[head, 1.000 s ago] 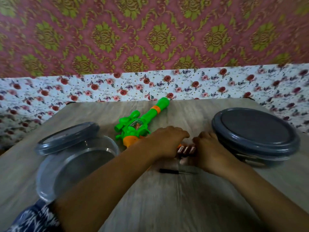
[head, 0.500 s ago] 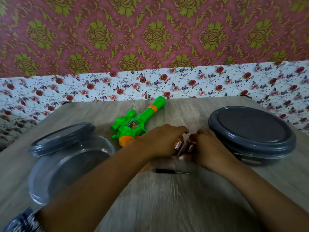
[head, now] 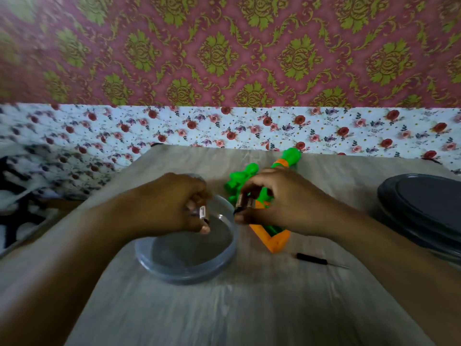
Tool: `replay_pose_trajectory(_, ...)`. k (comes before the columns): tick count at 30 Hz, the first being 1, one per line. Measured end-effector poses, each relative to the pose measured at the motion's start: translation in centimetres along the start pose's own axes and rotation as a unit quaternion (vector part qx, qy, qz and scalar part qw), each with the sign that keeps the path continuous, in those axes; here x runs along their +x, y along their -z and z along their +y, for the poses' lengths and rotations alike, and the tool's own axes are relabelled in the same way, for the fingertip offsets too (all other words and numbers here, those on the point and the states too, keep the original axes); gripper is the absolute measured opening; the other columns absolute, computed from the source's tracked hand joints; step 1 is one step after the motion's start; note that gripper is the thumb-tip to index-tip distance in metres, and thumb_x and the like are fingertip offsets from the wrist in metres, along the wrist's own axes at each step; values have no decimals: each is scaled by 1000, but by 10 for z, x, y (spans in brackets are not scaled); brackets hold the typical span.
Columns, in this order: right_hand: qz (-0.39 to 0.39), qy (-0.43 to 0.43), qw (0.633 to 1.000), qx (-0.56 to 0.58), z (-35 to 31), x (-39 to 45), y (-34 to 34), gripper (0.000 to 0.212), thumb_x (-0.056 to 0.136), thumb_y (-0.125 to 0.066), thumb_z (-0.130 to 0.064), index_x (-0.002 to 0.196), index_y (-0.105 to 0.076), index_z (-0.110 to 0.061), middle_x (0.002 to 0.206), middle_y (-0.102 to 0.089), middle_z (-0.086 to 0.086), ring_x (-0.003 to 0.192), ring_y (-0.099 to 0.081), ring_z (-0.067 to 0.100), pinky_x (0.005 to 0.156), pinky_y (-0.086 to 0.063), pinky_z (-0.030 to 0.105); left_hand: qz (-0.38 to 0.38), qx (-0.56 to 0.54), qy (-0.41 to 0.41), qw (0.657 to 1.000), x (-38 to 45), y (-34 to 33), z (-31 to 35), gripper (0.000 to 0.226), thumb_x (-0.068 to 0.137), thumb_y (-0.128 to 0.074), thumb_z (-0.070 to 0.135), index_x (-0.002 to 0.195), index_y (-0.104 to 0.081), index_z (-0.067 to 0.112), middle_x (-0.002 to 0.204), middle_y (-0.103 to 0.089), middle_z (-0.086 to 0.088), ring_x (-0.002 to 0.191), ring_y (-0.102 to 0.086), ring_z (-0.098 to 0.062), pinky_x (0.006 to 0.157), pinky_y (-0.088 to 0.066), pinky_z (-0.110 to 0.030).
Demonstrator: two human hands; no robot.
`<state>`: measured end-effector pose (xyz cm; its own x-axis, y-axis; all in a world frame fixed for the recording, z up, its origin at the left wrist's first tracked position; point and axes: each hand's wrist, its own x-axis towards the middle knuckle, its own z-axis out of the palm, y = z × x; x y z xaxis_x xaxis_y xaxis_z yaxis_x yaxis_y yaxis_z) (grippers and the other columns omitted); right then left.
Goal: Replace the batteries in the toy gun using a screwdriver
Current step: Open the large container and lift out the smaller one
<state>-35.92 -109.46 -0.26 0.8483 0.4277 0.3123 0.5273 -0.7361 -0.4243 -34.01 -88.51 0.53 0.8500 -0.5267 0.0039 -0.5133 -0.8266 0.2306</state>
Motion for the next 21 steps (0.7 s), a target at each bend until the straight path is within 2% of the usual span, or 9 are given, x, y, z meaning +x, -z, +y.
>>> replay_pose_trajectory(2, -38, 16, 998, -48, -11, 20, -16, 40, 68, -73, -49, 93, -68, -19, 93, -64, 2, 87, -52, 12, 73, -41, 29, -30, 16, 20, 999, -6, -6, -14, 37, 69, -76, 42, 98, -64, 23, 94, -68, 8, 88, -62, -6, 84, -51, -34)
replay_pose_trajectory(4, -82, 33, 991, -100, -20, 36, -33, 39, 68, -73, -49, 90, -67, -17, 91, -65, 6, 87, -55, 19, 66, -36, 27, -53, 12, 29, 998, -11, -13, -24, 37, 72, -74, 40, 104, -65, 23, 98, -69, 7, 88, -62, -6, 84, -52, -30)
replay_pose_trajectory(6, -119, 53, 976, -175, -28, 46, -49, 41, 69, -71, -49, 90, -67, -14, 94, -65, 12, 91, -56, 26, 65, -31, 25, -56, 21, 32, 998, -12, -21, -32, 37, 73, -74, 38, 104, -65, 20, 102, -68, 6, 90, -62, -7, 83, -52, -26)
replay_pose_trajectory(9, -144, 60, 964, -217, -34, 53, -65, 43, 70, -70, -47, 86, -66, -8, 93, -66, 19, 92, -59, 34, 66, -35, 27, -49, 26, 31, 998, -12, -30, -37, 37, 75, -73, 32, 108, -62, 19, 108, -66, 5, 95, -61, -8, 81, -47, -19)
replay_pose_trajectory(11, -156, 55, 964, -210, -37, 55, -71, 43, 71, -70, -46, 86, -66, -5, 92, -66, 21, 93, -59, 35, 65, -34, 27, -51, 29, 33, 998, -11, -35, -37, 38, 77, -71, 30, 112, -62, 17, 110, -65, 3, 97, -61, -11, 82, -47, -19)
replay_pose_trajectory(15, -172, 49, 962, -206, -40, 55, -78, 45, 70, -72, -47, 91, -67, -8, 94, -64, 18, 99, -57, 31, 64, -31, 25, -45, 26, 37, 998, -9, -43, -40, 39, 76, -72, 28, 111, -64, 16, 108, -68, -1, 96, -64, -15, 86, -54, -32)
replay_pose_trajectory(17, -181, 49, 958, -216, -39, 55, -80, 47, 70, -70, -51, 92, -66, -9, 92, -62, 16, 99, -55, 30, 65, -31, 27, -42, 26, 39, 998, -9, -45, -42, 41, 74, -73, 29, 112, -63, 16, 107, -67, -1, 95, -64, -15, 85, -54, -34)
replay_pose_trajectory(19, -192, 50, 954, -224, -38, 57, -80, 47, 71, -68, -52, 89, -65, -8, 91, -62, 16, 97, -54, 31, 65, -31, 28, -33, 18, 35, 999, -13, -44, -43, 39, 75, -72, 31, 110, -62, 17, 106, -66, 1, 94, -63, -14, 84, -53, -31)
replay_pose_trajectory(21, -185, 41, 959, -211, -36, 61, -74, 42, 75, -66, -47, 87, -64, -7, 93, -64, 18, 94, -58, 32, 65, -34, 27, 3, 0, 30, 1000, -19, -37, -48, 29, 80, -67, 33, 106, -60, 24, 103, -64, 8, 92, -60, -8, 76, -48, -17)
